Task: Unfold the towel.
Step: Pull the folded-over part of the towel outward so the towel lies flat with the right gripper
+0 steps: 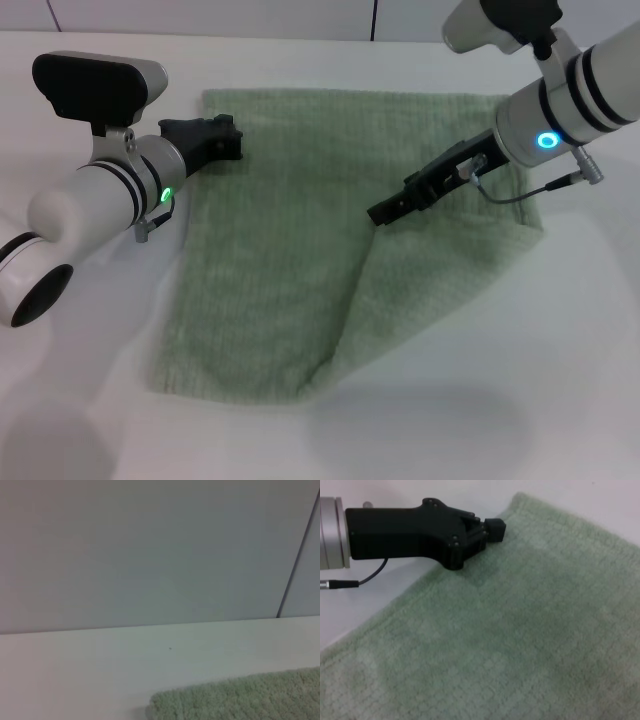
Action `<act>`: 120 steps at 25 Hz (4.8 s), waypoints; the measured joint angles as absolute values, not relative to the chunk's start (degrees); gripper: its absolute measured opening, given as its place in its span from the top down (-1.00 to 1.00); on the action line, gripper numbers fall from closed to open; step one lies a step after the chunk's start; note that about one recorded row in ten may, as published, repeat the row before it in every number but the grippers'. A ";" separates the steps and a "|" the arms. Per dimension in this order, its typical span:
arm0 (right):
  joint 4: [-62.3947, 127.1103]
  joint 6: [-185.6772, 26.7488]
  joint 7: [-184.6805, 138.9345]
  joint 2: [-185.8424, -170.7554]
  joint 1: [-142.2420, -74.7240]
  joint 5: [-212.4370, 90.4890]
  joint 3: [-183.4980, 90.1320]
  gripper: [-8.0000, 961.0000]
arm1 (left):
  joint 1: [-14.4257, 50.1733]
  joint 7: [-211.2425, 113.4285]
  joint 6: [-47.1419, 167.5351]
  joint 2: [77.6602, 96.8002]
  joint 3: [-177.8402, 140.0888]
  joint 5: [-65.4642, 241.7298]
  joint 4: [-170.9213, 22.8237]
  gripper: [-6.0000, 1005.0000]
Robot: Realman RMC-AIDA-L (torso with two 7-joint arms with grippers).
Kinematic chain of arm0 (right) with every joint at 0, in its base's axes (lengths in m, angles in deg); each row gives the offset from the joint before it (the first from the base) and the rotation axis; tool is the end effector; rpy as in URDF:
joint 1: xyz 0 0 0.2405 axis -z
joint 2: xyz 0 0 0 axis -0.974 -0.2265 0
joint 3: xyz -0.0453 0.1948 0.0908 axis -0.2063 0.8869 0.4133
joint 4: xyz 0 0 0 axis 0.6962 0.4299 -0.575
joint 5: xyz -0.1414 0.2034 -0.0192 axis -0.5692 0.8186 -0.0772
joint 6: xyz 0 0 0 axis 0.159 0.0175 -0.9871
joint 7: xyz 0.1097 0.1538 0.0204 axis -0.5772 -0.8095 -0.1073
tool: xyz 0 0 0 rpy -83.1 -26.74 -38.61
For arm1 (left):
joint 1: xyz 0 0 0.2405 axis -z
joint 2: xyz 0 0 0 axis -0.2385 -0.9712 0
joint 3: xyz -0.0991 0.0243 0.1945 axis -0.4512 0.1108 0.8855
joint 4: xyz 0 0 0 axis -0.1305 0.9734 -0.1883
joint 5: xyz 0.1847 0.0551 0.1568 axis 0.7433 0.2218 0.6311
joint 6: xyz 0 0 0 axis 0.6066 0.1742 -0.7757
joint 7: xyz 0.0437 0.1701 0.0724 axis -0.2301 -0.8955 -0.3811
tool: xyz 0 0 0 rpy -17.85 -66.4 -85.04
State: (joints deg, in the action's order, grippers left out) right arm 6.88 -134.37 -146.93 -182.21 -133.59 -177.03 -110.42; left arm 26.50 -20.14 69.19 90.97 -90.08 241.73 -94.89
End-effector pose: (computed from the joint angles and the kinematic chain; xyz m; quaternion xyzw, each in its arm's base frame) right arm 0.1662 0.4404 -0.1037 -0.9366 0.3218 -0.0612 0.1247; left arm -0.2663 0.4634 -0.1082 -0.7918 -0.3757 -0.1424 0.4601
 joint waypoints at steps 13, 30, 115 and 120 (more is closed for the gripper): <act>8.16 -131.91 -146.88 -183.56 -133.87 -177.05 -111.99 -0.69 | 26.35 -19.84 69.43 90.97 -89.48 241.73 -94.89 0.99; 9.13 -131.01 -147.05 -183.82 -134.56 -177.19 -112.11 0.03 | 26.10 -19.80 69.55 90.88 -89.39 241.73 -94.89 0.99; -34.09 -177.32 -148.78 -184.60 -117.02 -185.20 -109.51 0.92 | 23.84 -20.14 69.26 90.43 -89.91 241.73 -97.78 0.99; -33.33 -177.07 -148.66 -184.60 -117.60 -185.38 -109.79 0.90 | 23.82 -20.14 69.27 90.43 -89.92 241.73 -97.79 0.99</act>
